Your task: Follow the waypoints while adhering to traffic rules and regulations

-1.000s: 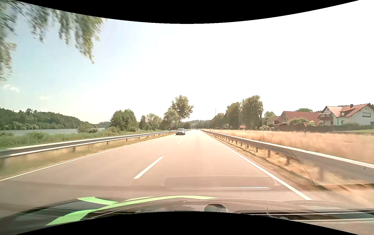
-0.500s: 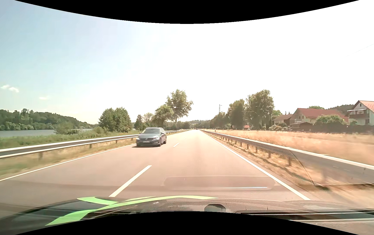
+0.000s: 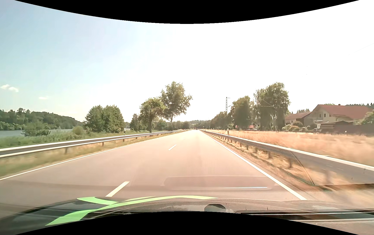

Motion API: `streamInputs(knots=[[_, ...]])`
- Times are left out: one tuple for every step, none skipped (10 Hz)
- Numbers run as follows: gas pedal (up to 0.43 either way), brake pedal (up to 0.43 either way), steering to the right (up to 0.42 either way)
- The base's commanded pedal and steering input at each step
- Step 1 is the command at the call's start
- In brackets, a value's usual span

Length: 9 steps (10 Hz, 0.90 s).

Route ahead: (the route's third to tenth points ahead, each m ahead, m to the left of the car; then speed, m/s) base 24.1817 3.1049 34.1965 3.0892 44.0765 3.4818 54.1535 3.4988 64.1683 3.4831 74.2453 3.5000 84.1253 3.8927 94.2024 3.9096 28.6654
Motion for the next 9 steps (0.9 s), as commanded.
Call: streamInputs(knots=[[0.287, 0.000, 0.000], [0.287, 0.000, 0.000], [0.287, 0.000, -0.001], [0.287, 0.000, -0.001], [0.299, 0.000, 0.000], [0.299, 0.000, -0.001], [0.311, 0.000, -0.001], [0.311, 0.000, -0.001], [0.311, 0.000, 0.000]])
